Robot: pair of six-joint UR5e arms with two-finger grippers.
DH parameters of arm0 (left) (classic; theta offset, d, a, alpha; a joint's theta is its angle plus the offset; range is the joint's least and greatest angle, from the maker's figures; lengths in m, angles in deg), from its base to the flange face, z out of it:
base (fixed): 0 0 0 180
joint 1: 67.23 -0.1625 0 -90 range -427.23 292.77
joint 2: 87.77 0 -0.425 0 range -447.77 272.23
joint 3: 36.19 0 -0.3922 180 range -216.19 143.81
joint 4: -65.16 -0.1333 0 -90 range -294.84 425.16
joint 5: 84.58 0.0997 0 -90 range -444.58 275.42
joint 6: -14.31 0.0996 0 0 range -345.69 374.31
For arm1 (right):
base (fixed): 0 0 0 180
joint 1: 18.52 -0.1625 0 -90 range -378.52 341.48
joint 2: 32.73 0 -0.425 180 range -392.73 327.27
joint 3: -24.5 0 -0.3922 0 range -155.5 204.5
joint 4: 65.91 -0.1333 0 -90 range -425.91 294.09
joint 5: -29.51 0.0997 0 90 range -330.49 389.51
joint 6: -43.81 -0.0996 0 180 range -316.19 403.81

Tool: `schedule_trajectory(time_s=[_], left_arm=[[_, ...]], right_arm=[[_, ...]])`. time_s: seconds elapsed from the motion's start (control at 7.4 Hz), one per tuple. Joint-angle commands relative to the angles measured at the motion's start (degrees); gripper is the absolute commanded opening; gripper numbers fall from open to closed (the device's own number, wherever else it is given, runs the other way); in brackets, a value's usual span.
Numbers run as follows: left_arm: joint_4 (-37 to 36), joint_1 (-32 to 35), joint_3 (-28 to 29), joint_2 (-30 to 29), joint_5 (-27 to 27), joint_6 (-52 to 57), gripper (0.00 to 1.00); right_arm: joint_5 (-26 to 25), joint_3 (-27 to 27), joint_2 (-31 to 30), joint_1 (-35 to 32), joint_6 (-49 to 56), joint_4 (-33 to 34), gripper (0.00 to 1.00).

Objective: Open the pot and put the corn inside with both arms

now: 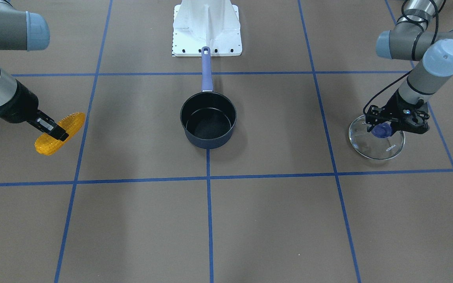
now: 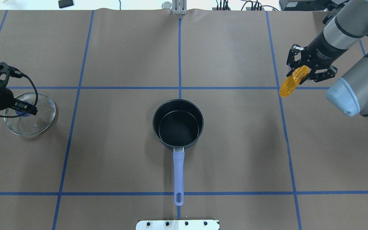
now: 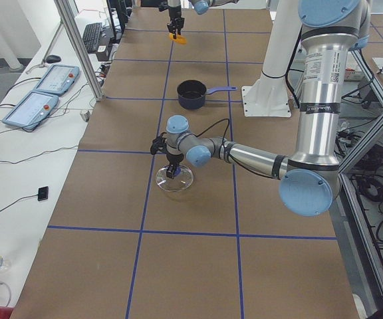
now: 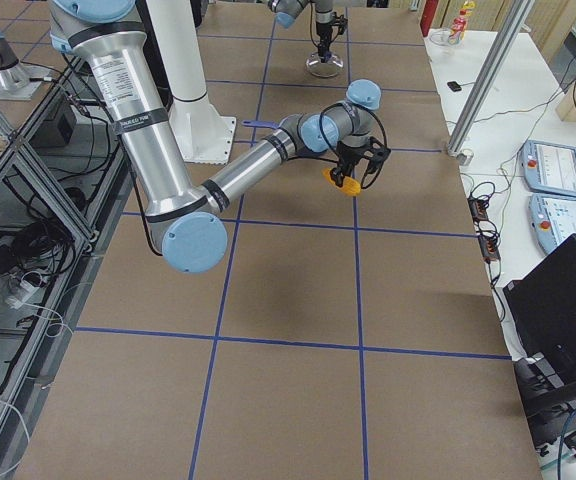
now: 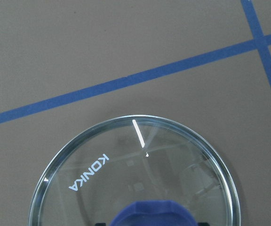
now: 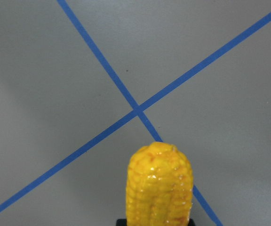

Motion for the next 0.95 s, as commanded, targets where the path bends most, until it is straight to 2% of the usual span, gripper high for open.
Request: schedule_trajectory(time_s=[0.0,0.14,0.54,0.68,0.81], left_arm=[[0.18,0.08,0.18,-0.11,0.18,0.13,0.67],[0.18,0.08,0.27,-0.03,0.36,0.3,0.67],[0.09,0.78,0.8,-0.11,0.36,0.57,0.76],[0.09,1.04,0.8,-0.11,0.36,0.57,0.86],[-0.34,2.44,0.45,-0.29,-0.43,0.57,0.9]], right_arm=[[0.07,-0.93,1.84,0.7,-2.84,0.52,0.25],[0.07,-1.45,1.93,0.97,-3.81,0.52,0.25],[-0.46,-1.9,3.77,3.25,-8.8,0.34,0.25],[-0.64,-2.77,4.21,4.13,-10.22,0.34,0.25],[-0.64,-3.56,4.74,5.01,-12.06,0.34,0.26]])
